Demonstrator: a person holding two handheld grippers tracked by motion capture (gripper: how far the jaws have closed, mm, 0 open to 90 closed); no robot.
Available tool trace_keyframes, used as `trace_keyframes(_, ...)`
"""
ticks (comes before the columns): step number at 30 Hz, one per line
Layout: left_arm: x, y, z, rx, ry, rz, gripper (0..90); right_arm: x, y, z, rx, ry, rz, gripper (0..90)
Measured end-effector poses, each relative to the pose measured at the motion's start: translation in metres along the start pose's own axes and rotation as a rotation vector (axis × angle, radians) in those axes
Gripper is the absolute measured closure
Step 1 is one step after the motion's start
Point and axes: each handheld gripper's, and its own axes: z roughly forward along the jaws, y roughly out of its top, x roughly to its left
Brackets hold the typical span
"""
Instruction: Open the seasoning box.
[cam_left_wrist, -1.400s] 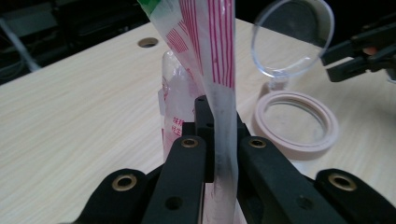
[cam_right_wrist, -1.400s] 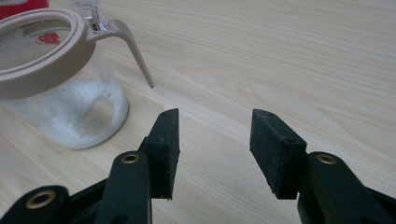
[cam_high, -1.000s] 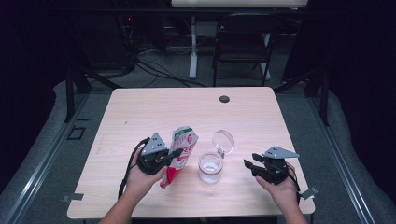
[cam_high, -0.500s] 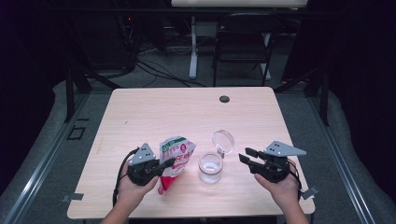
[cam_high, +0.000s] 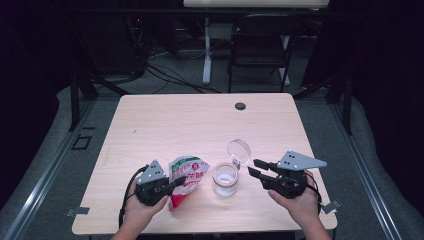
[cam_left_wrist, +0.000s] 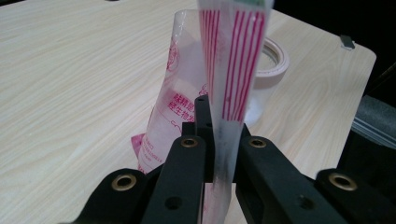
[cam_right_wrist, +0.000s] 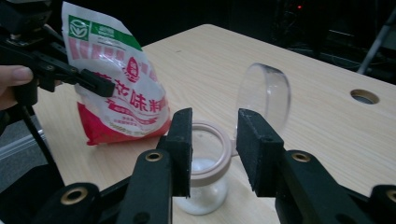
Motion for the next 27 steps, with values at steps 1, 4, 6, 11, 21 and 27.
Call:
trace_keyframes(1,0.0,-0.001,0.0,0.003,0.005,0.001,90.0,0.002,0.001,0.002,0.002,0.008,-0.005,66.4)
trace_keyframes(4,0.001,-0.003,-0.001,0.007,0.008,-0.001,90.0,0.006,0.004,0.006,0.003,0.028,-0.018,66.7)
trace_keyframes(6,0.001,-0.005,-0.002,0.008,0.008,-0.011,90.0,0.009,0.005,0.009,0.0,0.042,-0.022,66.8)
trace_keyframes(11,0.003,-0.008,-0.003,0.005,0.009,-0.026,90.0,0.017,0.009,0.02,0.024,0.068,-0.052,67.1)
trace_keyframes(21,0.001,-0.012,-0.002,0.011,0.002,-0.036,90.0,0.035,0.018,0.054,0.068,0.137,-0.102,66.9)
trace_keyframes(27,0.001,-0.014,-0.002,0.007,-0.004,-0.037,90.0,0.041,0.018,0.082,0.102,0.17,-0.108,65.3)
